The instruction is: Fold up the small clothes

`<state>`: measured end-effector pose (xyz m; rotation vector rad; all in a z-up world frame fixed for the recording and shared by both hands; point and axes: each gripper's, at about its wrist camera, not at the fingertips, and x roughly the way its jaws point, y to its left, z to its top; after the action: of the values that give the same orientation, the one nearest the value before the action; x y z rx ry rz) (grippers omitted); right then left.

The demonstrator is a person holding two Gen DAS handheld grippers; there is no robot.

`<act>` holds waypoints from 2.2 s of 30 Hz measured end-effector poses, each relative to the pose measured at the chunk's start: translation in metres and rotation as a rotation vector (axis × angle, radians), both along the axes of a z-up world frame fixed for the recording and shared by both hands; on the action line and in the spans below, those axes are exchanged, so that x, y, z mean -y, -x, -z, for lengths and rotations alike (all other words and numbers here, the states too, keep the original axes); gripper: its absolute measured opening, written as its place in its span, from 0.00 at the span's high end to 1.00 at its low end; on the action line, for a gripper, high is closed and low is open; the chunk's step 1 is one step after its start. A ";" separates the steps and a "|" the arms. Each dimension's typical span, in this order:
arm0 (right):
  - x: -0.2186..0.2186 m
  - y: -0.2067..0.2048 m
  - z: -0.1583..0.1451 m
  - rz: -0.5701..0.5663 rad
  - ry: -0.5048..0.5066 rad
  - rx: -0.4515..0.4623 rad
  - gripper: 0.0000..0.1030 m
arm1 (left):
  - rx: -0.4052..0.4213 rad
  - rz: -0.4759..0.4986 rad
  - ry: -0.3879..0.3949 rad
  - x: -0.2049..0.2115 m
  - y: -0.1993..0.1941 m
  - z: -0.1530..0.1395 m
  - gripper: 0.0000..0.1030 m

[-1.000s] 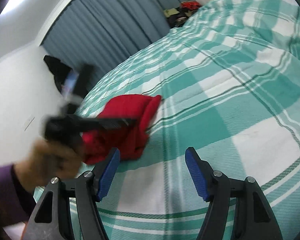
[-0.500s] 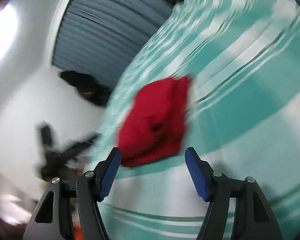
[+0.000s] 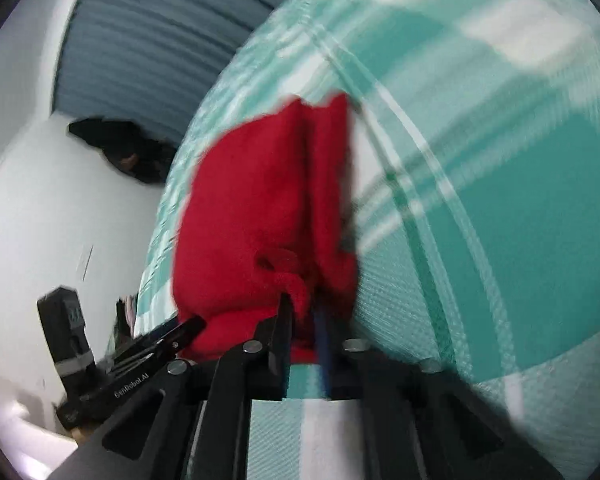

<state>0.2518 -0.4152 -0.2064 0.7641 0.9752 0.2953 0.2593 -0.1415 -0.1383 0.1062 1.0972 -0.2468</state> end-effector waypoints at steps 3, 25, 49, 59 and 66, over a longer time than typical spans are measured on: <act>0.017 0.003 -0.031 0.033 0.055 0.066 0.47 | 0.077 -0.021 0.053 -0.020 0.011 -0.027 0.29; 0.007 -0.148 -0.005 -0.157 -0.030 -0.083 0.87 | -0.191 0.091 0.324 -0.023 -0.030 0.036 0.74; 0.044 -0.153 -0.100 -0.003 0.414 0.015 0.17 | -0.055 -0.014 0.035 -0.006 -0.026 0.000 0.49; 0.018 0.015 -0.128 0.006 0.644 0.085 0.00 | 0.313 -0.163 -0.090 -0.014 0.061 -0.070 0.01; -0.049 0.106 -0.149 -0.042 0.641 0.107 0.00 | 0.284 -0.208 -0.155 -0.013 0.094 -0.097 0.01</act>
<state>0.1453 -0.3664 -0.0570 0.1419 0.9120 0.0466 0.1648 -0.1289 -0.0415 0.1590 0.8356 0.0400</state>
